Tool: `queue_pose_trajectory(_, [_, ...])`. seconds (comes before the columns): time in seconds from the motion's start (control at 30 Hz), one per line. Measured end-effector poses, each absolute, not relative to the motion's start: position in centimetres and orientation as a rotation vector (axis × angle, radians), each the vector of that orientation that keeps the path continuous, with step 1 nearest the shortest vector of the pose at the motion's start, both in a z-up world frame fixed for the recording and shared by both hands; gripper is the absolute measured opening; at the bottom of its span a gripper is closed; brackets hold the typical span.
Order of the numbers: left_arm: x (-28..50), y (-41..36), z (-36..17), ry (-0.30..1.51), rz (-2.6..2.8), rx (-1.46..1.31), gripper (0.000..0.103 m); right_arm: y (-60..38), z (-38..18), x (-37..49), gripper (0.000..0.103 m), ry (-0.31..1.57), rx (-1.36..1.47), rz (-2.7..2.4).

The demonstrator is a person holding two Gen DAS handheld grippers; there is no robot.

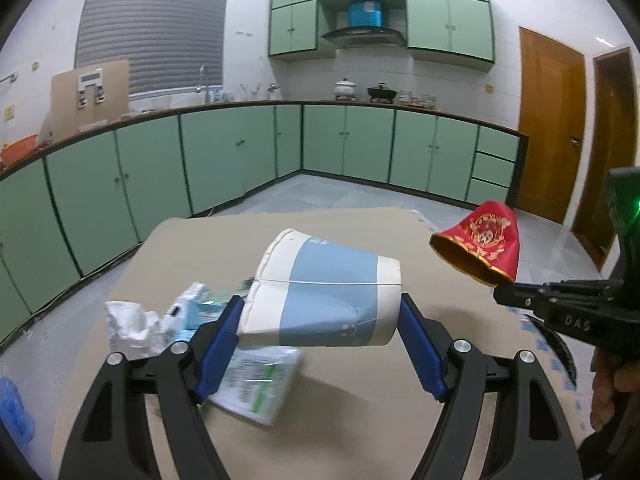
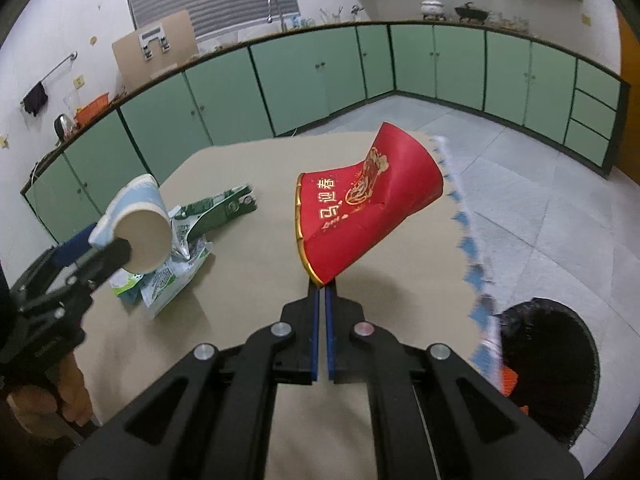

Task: Collect trash
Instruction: 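Carry the blue-white cup and red cup to the black bin and release both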

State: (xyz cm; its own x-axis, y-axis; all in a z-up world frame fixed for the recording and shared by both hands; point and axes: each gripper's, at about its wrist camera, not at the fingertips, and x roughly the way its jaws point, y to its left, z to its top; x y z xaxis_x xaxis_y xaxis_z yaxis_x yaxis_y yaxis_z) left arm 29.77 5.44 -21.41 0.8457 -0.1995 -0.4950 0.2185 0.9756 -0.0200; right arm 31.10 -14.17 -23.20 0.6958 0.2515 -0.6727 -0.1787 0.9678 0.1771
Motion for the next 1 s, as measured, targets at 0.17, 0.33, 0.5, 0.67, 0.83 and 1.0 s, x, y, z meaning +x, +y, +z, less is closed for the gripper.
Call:
queue_pose_trajectory(0.17, [28.8, 1.5, -20.7, 0.511, -0.282, 0.050, 0.075, -17.8, -21.5, 28.0, 0.001, 0.734, 0.121, 0.197])
queue_pose_trajectory(0.33, [27.5, -3.6, -19.9, 0.502, -0.367, 0.066, 0.075, -21.9, -20.8, 25.4, 0.001, 0.719, 0.133, 0.134])
queue_pose_trajectory(0.5, [26.5, -8.8, -19.9, 0.512, -0.456, 0.088, 0.075, -26.7, -21.2, 23.3, 0.001, 0.719, 0.153, 0.059])
queue_pose_trajectory(0.67, [26.6, -14.4, -20.6, 0.540, -0.543, 0.133, 0.075, -31.3, -22.9, 21.9, 0.001, 0.741, 0.175, -0.012])
queue_pose_trajectory(0.83, [27.2, -20.1, -22.3, 0.584, -0.633, 0.182, 0.075, -36.6, -26.9, 20.9, 0.001, 0.810, 0.223, -0.074])
queue_pose_trajectory(1.0, [28.9, -26.2, -25.3, 0.674, -0.702, 0.258, 0.075, -41.2, -32.0, 21.3, 0.001, 0.914, 0.294, -0.112])
